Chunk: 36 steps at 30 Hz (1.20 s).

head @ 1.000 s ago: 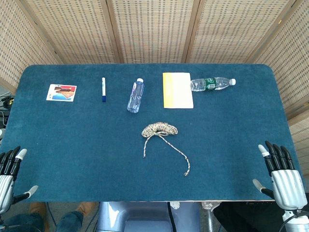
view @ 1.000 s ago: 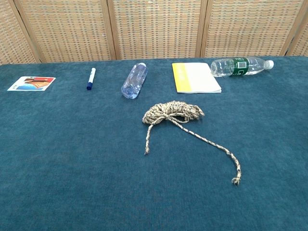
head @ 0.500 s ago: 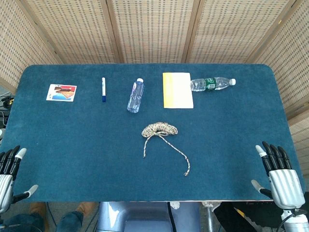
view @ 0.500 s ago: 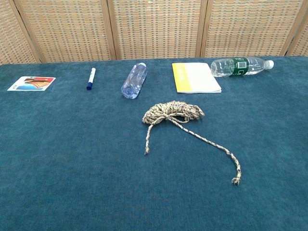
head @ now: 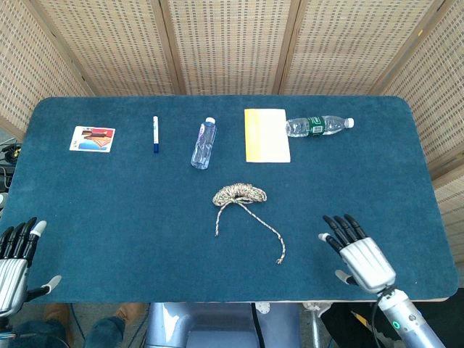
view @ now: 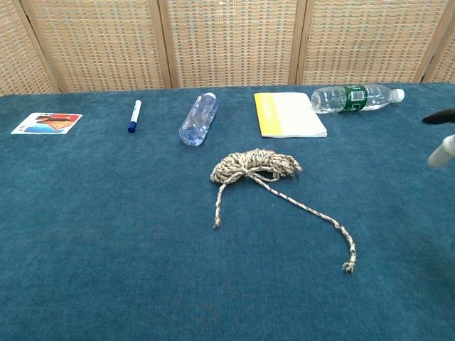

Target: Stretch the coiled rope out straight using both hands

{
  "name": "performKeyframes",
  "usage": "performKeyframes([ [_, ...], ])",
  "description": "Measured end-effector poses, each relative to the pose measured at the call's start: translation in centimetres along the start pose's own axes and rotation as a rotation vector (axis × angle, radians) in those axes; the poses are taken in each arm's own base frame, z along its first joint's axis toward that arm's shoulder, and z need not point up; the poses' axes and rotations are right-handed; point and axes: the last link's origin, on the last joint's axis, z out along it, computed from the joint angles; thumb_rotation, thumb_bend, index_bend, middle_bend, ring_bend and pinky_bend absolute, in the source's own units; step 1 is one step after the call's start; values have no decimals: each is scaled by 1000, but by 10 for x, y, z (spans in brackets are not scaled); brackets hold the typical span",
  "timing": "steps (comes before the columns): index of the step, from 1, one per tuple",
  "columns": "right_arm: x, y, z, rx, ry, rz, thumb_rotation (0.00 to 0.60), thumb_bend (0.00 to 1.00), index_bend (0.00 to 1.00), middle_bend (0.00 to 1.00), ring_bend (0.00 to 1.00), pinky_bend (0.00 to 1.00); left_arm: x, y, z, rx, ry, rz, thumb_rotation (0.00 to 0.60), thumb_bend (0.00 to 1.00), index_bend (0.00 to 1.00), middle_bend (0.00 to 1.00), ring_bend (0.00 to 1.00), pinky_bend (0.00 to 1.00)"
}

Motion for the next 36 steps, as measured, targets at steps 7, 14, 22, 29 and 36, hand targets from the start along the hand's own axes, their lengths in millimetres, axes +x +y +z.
performKeyframes([
  [7,-13,-27,44,183,-126,-52,600,624,321,0,0,0,-5,-1,7,21,-26,11,600,0,0,0,0,0],
  [14,-24,-56,72,294,-162,-109,600,627,326,0,0,0,-9,0,12,30,-41,23,600,0,0,0,0,0],
  [22,-40,-70,87,359,-192,-211,600,627,333,0,0,0,-11,2,12,28,-39,38,600,0,0,0,0,0],
  [29,-52,-84,97,381,-201,-261,600,637,346,0,0,0,-15,3,12,31,-46,45,600,0,0,0,0,0],
  [36,-68,-84,100,345,-242,-281,600,654,368,0,0,0,-16,3,13,33,-50,47,600,0,0,0,0,0],
])
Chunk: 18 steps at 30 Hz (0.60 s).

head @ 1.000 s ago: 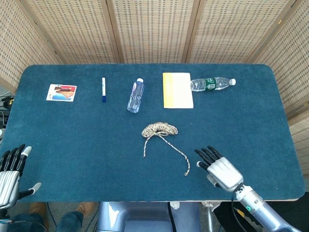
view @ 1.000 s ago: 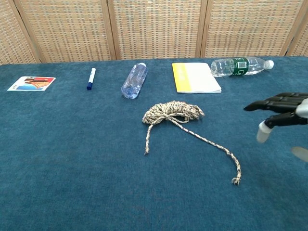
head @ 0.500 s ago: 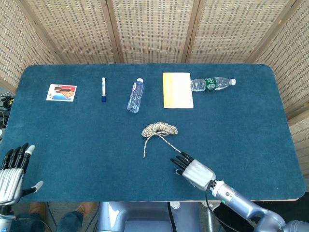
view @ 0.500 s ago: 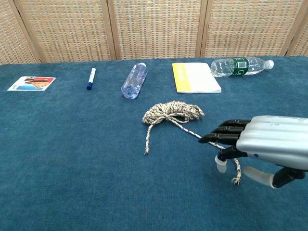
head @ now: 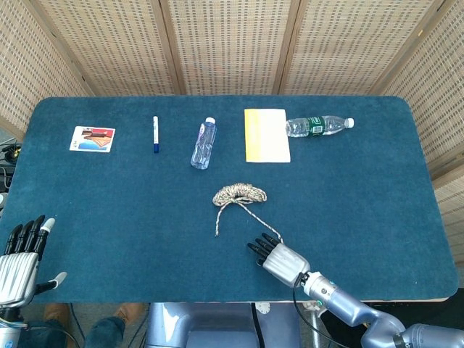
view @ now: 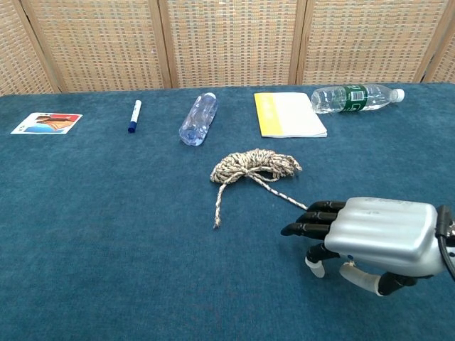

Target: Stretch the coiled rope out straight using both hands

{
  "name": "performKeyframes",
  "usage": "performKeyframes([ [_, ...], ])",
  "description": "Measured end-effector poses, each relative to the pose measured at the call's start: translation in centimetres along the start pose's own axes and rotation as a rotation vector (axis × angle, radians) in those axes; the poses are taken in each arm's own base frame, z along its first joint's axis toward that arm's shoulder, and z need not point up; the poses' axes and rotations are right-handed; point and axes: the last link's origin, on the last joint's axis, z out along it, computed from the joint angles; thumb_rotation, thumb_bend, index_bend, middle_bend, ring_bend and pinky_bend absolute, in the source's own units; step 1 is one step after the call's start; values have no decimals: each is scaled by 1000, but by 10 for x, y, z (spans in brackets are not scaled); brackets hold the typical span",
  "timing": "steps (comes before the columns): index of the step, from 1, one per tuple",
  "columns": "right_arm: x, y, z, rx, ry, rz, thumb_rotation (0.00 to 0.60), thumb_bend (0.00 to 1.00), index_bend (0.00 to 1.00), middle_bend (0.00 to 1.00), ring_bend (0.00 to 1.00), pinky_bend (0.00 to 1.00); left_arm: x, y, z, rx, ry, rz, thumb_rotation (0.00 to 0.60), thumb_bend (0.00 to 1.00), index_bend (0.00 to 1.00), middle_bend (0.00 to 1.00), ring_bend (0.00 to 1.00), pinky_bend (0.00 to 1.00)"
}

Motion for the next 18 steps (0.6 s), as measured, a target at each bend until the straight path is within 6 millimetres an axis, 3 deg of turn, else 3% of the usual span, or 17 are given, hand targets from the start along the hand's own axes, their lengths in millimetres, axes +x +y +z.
performKeyframes([
  [10,-8,10,-6,-55,-13,-8,600,656,389,0,0,0,0,0,0,-2,-2,-1,600,0,0,0,0,0],
  [18,-11,29,-18,-121,-7,25,600,657,394,0,0,0,-2,1,0,-2,-6,2,600,0,0,0,0,0],
])
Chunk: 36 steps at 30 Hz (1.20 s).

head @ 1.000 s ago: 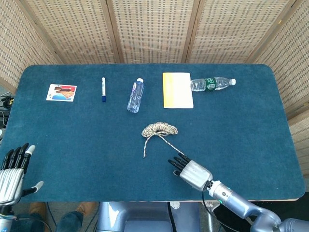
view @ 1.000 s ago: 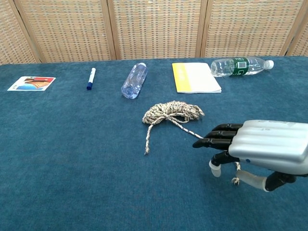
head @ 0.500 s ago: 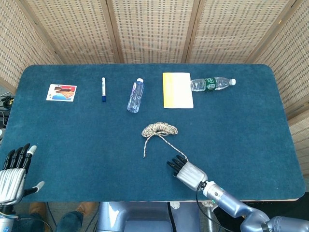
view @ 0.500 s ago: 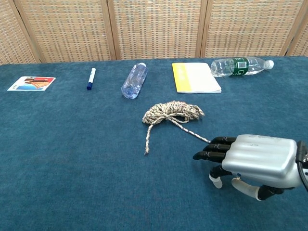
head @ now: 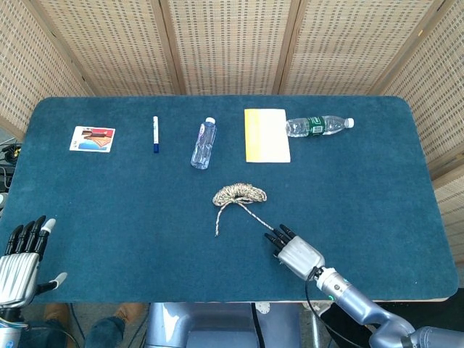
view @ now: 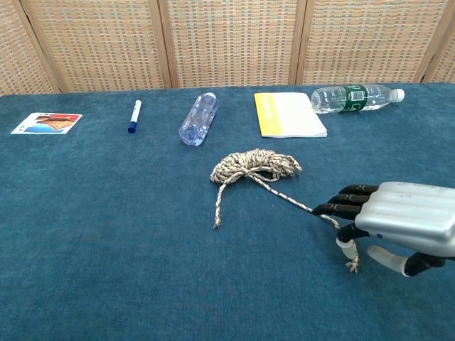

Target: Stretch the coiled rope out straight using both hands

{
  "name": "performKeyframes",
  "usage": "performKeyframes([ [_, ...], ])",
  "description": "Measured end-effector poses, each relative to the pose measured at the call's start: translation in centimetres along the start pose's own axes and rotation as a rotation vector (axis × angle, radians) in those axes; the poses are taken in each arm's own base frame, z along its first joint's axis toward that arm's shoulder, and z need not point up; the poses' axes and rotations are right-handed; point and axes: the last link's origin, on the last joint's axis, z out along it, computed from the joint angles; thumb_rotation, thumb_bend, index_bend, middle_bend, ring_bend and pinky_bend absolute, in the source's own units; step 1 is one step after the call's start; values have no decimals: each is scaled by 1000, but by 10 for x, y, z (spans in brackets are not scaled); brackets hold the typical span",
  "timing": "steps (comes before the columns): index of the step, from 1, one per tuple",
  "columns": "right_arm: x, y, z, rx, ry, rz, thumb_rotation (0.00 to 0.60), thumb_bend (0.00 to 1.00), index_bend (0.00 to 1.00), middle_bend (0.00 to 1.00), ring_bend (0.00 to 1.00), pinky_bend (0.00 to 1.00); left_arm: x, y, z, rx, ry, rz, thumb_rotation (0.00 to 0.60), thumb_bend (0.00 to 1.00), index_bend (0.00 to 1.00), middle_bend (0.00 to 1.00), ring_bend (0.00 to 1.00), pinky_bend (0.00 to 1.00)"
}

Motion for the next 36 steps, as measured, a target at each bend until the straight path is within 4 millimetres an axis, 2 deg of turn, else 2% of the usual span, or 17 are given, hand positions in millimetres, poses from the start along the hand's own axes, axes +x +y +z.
performKeyframes([
  [13,-8,22,0,-72,-24,15,600,657,394,0,0,0,-1,1,0,0,-3,2,600,0,0,0,0,0],
  [25,-4,35,15,-140,-5,2,600,657,394,0,0,0,-3,2,0,-2,-9,5,600,0,0,0,0,0],
  [31,5,41,20,-196,39,13,600,654,394,0,0,0,-3,2,1,1,-10,4,600,0,0,0,0,0],
  [33,10,43,20,-217,56,32,600,620,394,0,0,0,-3,2,1,1,-10,4,600,0,0,0,0,0],
  [36,14,43,22,-243,73,75,600,434,394,0,0,0,-3,2,1,0,-9,4,600,0,0,0,0,0],
])
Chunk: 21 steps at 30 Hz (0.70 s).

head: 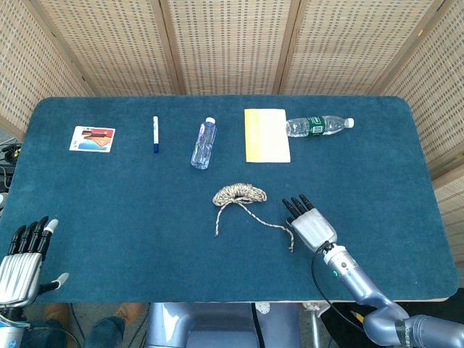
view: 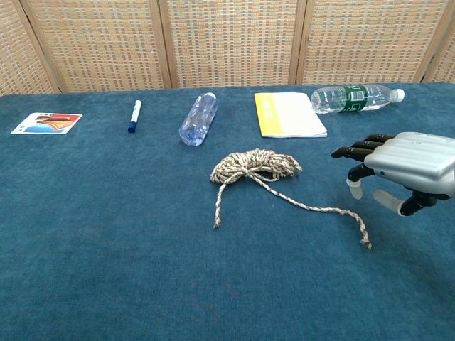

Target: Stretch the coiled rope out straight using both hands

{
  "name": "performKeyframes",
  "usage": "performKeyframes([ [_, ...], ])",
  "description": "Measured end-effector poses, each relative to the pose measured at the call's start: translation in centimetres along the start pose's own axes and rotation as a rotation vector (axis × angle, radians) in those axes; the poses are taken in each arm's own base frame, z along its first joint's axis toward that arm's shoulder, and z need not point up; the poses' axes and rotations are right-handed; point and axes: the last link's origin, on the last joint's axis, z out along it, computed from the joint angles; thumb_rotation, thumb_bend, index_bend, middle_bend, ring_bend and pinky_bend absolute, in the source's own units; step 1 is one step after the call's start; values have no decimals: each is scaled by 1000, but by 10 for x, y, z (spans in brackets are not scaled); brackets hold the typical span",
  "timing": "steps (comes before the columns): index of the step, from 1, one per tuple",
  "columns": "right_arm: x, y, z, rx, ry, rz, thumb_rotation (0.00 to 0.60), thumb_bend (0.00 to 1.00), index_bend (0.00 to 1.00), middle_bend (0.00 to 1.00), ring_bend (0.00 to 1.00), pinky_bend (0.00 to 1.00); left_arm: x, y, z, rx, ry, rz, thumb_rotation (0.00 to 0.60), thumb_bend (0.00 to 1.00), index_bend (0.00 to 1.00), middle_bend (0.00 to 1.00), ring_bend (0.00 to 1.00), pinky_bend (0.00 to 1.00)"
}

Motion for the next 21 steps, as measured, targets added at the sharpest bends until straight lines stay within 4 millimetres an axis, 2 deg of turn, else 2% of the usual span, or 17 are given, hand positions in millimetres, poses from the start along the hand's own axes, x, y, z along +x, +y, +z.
performKeyframes([
  [1,1,-1,1,-9,4,22,600,370,394,0,0,0,0,0,0,0,0,0,600,0,0,0,0,0],
  [3,1,-4,3,-30,10,79,600,324,395,0,0,0,0,0,0,0,0,1,600,0,0,0,0,0],
  [12,-1,-17,18,-113,3,305,600,328,452,0,0,0,0,0,0,1,0,2,600,0,0,0,0,0],
  [21,-3,-34,31,-174,-2,406,600,328,470,0,0,0,0,-1,1,2,-3,-2,600,0,0,0,0,0],
])
